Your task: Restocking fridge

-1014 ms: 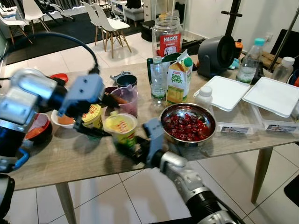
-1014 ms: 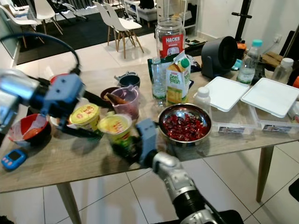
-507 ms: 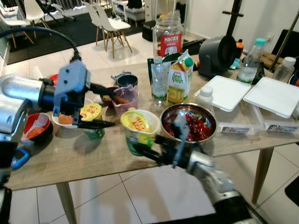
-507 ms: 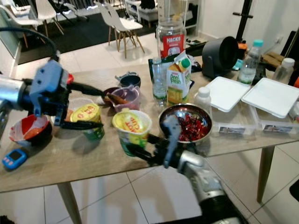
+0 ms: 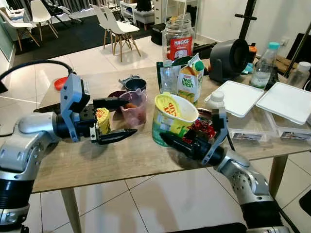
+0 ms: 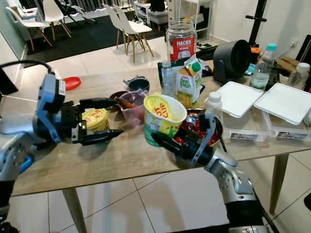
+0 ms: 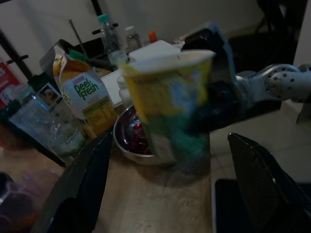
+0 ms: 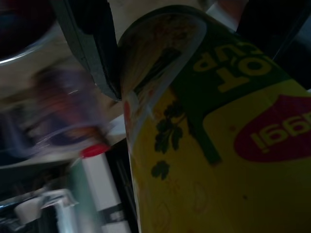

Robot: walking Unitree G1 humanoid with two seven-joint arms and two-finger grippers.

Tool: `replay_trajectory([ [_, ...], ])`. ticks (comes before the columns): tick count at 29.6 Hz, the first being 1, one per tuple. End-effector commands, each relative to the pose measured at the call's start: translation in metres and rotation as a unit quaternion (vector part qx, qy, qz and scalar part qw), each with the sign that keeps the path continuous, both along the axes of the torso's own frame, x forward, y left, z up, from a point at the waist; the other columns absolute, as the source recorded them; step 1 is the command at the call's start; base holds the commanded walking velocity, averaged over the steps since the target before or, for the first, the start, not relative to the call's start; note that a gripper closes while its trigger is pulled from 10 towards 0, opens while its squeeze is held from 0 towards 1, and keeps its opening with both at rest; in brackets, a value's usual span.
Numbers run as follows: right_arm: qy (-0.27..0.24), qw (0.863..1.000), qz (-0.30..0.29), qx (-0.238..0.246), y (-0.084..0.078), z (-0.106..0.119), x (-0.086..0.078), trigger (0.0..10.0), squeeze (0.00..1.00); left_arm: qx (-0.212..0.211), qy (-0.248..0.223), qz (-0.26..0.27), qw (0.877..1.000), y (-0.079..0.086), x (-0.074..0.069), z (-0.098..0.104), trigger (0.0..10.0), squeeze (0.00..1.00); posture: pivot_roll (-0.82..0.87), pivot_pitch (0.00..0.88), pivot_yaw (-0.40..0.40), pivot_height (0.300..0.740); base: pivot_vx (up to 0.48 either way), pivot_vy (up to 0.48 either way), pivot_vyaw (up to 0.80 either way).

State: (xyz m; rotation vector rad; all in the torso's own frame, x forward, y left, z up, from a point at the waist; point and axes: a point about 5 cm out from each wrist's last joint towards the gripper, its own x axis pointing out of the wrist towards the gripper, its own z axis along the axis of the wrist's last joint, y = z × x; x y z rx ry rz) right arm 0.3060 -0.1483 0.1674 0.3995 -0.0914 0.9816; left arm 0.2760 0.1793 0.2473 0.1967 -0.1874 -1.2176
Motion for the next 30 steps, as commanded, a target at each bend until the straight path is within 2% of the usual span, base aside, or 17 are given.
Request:
replay_trajectory([
  [1,0.001,0.998,-0.065,0.02,-0.015,0.005,0.011,10.0,0.0,-0.03,0.016,0.018,0.999,-0.001,-0.002,-0.007,10.0,0.0,0.0,0.011,0.066,0.74,0.0,0.0,0.0],
  [4,0.0,0.988,-0.15,0.026,-0.039,0.01,0.023,10.0,0.0,-0.052,0.042,0.033,0.997,-0.002,-0.002,-0.021,10.0,0.0,0.01,0.002,0.065,0.74,0.0,0.0,0.0],
  [7,0.003,0.985,-0.169,0.017,-0.044,0.009,0.025,10.0,0.0,-0.051,0.05,0.037,0.997,0.0,-0.002,-0.027,10.0,0.0,0.01,0.002,0.065,0.74,0.0,0.0,0.0],
  [10,0.013,0.976,-0.215,0.014,-0.063,0.007,0.028,10.0,0.0,-0.053,0.081,0.063,0.993,0.009,-0.001,-0.044,10.0,0.0,0.0,0.0,0.067,0.74,0.0,0.0,0.0],
  [11,0.013,0.976,-0.215,0.014,-0.063,0.007,0.028,10.0,0.0,-0.053,0.081,0.063,0.993,0.009,-0.001,-0.044,10.0,0.0,0.0,0.0,0.067,0.74,0.0,0.0,0.0],
  [13,0.016,0.97,-0.244,0.015,-0.076,0.006,0.028,10.0,0.0,-0.059,0.094,0.076,0.991,0.014,-0.002,-0.052,10.0,0.0,0.0,0.0,0.067,0.74,0.0,0.0,0.0],
  [14,0.016,0.97,-0.244,0.015,-0.076,0.006,0.028,10.0,0.0,-0.059,0.094,0.076,0.991,0.014,-0.002,-0.052,10.0,0.0,0.0,0.0,0.067,0.74,0.0,0.0,0.0],
  [16,0.016,0.962,-0.272,0.012,-0.088,0.007,0.028,10.0,0.0,-0.065,0.1,0.082,0.989,0.014,-0.003,-0.057,10.0,0.0,0.01,0.005,0.064,0.74,0.0,0.0,0.0],
  [19,0.016,0.959,-0.283,0.009,-0.092,0.007,0.029,10.0,0.0,-0.068,0.103,0.085,0.989,0.014,-0.003,-0.059,10.0,0.0,0.01,0.005,0.064,0.74,0.0,0.0,0.0],
  [20,0.015,0.952,-0.305,0.005,-0.1,0.007,0.029,10.0,0.0,-0.069,0.109,0.086,0.988,0.014,-0.004,-0.063,10.0,0.0,0.0,0.006,0.066,0.74,0.0,0.0,0.0],
  [22,0.015,0.952,-0.305,0.005,-0.1,0.007,0.029,10.0,0.0,-0.069,0.109,0.086,0.988,0.014,-0.004,-0.063,10.0,0.0,0.0,0.006,0.066,0.74,0.0,0.0,0.0],
  [25,0.016,0.906,-0.422,-0.034,-0.148,0.013,0.027,10.0,0.0,-0.066,0.155,0.065,0.984,0.01,-0.012,-0.088,10.0,0.0,0.0,0.006,0.067,0.74,0.0,0.0,0.0],
  [26,0.016,0.906,-0.422,-0.034,-0.148,0.013,0.027,10.0,0.0,-0.066,0.155,0.065,0.984,0.01,-0.012,-0.088,10.0,0.0,0.0,0.006,0.067,0.74,0.0,0.0,0.0],
  [27,0.022,0.885,-0.464,-0.045,-0.164,0.013,0.024,10.0,0.0,-0.065,0.172,0.057,0.981,0.009,-0.016,-0.097,10.0,0.0,0.0,0.006,0.067,0.74,0.0,0.0,0.0],
  [29,0.022,0.885,-0.464,-0.045,-0.164,0.013,0.024,10.0,0.0,-0.065,0.172,0.057,0.981,0.009,-0.016,-0.097,10.0,0.0,0.0,0.006,0.067,0.74,0.0,0.0,0.0],
  [30,0.024,0.879,-0.474,-0.044,-0.169,0.013,0.023,10.0,0.0,-0.064,0.176,0.057,0.981,0.009,-0.017,-0.1,10.0,0.0,0.0,0.006,0.067,0.74,0.0,0.0,0.0],
])
